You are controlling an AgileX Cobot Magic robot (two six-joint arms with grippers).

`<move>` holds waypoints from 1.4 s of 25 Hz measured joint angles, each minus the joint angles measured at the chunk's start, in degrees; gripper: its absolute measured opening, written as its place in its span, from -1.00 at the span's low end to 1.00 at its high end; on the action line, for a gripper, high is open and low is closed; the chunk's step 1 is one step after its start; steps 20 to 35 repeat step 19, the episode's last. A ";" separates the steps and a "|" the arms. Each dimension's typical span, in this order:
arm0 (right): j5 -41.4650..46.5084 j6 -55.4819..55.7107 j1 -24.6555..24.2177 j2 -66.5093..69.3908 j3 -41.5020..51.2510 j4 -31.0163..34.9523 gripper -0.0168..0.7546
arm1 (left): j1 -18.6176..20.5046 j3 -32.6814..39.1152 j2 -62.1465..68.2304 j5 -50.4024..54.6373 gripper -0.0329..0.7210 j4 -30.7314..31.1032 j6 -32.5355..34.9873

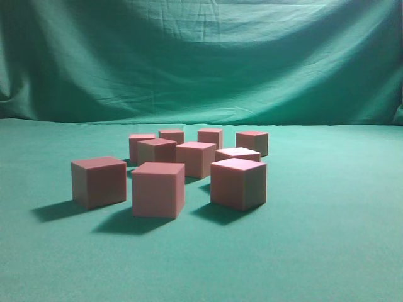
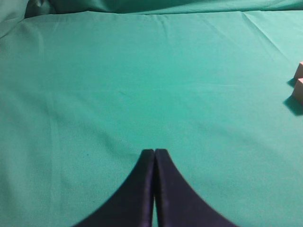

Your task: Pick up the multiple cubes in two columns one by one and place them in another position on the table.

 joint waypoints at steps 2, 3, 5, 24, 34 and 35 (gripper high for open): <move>0.00 0.00 0.00 0.00 0.00 0.00 -0.96 | 0.00 0.00 0.00 0.00 -0.91 0.00 0.00; 0.00 0.00 0.00 0.00 0.00 0.00 -0.96 | 0.00 0.00 0.00 0.00 -0.91 0.00 0.00; 0.00 0.00 0.00 0.00 0.00 0.00 -0.96 | 0.00 0.00 0.00 0.00 -0.91 0.00 0.00; 0.00 0.00 0.00 0.00 0.00 0.00 -0.83 | 0.00 0.00 0.00 0.00 -0.91 0.00 0.00; 0.00 0.00 0.00 0.00 0.00 0.00 -0.83 | 0.00 0.00 0.00 0.00 -0.91 0.00 0.00; 0.00 0.00 0.00 0.00 0.00 0.00 -0.83 | 0.00 0.00 0.00 0.00 -0.91 0.00 0.00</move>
